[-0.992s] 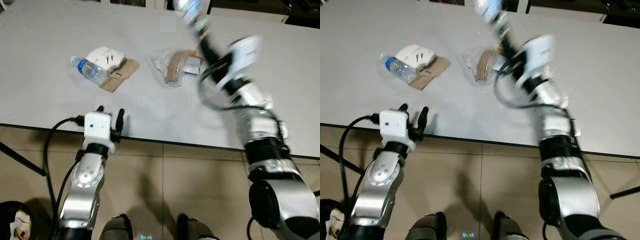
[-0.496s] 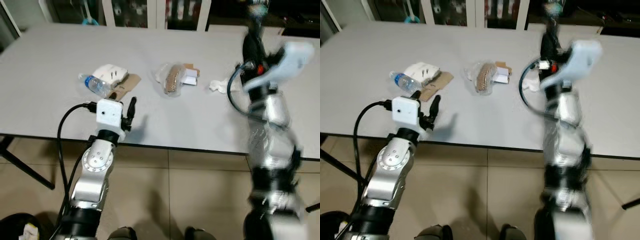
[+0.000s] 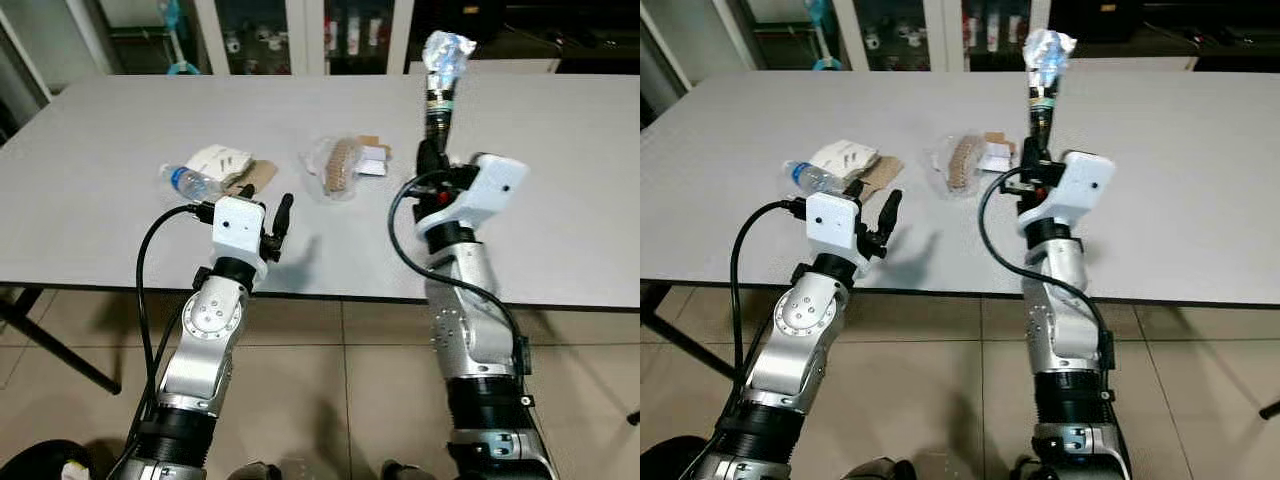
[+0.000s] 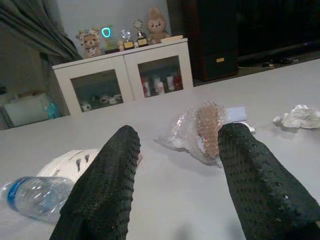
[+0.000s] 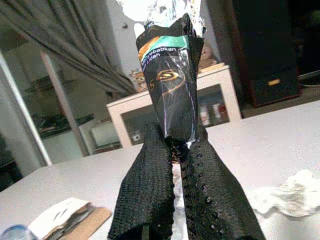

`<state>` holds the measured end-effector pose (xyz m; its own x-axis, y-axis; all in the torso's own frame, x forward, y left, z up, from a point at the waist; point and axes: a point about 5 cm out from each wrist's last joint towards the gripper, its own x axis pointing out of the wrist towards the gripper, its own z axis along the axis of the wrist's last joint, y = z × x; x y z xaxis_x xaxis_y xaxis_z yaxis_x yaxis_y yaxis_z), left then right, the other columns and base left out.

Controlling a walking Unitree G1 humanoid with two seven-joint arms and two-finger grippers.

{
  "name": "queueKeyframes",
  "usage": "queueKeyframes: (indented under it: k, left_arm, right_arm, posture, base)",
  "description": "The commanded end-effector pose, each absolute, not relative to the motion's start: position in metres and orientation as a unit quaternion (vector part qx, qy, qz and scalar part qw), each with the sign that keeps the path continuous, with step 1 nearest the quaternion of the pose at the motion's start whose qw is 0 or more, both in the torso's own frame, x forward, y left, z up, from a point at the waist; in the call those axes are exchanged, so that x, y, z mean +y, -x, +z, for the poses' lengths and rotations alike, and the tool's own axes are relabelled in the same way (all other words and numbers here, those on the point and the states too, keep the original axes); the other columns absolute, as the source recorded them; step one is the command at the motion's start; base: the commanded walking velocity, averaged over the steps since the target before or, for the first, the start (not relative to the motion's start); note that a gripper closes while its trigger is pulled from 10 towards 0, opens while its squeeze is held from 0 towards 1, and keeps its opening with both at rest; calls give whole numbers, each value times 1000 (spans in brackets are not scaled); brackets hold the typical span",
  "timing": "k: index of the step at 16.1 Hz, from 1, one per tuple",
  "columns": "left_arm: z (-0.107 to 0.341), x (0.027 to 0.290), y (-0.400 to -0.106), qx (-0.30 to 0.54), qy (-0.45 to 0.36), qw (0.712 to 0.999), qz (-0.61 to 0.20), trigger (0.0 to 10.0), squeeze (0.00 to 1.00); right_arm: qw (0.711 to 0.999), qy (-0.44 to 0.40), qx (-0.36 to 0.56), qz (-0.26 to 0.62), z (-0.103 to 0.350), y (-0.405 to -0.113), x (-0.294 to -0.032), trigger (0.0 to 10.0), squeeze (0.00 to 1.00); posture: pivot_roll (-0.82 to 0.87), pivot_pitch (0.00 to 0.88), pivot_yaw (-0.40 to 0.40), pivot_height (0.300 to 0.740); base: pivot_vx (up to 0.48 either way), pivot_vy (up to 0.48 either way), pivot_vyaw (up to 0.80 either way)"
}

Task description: Picking trash to rubbish bin

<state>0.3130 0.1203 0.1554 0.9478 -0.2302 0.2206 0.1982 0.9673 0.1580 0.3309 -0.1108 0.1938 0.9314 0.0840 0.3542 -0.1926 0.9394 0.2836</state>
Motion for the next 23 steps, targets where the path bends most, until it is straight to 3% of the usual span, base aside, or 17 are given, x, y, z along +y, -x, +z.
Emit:
queueKeyframes:
  k: [1,15,16,17,23]
  left_arm:
    - [158,119,-317,-123,-62,985,-106,10000,1000]
    - [157,115,-319,-123,-58,985,-109,10000,1000]
    - [157,115,-320,-124,-57,985,-104,10000,741]
    - [157,115,-321,-123,-61,985,-102,10000,0]
    - [159,114,-321,-126,-48,986,-99,10000,0]
  right_arm:
    - [973,-154,-161,68,190,-330,-109,10000,0]
    - [974,-149,-153,79,185,-331,-105,10000,0]
    - [974,-148,-151,83,185,-331,-104,10000,0]
    - [974,-147,-149,85,185,-331,-104,10000,0]
    - [976,-140,-143,90,184,-332,-103,10000,0]
  posture:
    - [22,42,89,740]
    - [21,7,88,740]
    - [20,7,88,740]
    - [21,9,86,740]
    - [27,25,76,740]
  base:
    - [0,0,0]
    - [0,0,0]
    - [0,0,0]
    - [0,0,0]
    - [0,0,0]
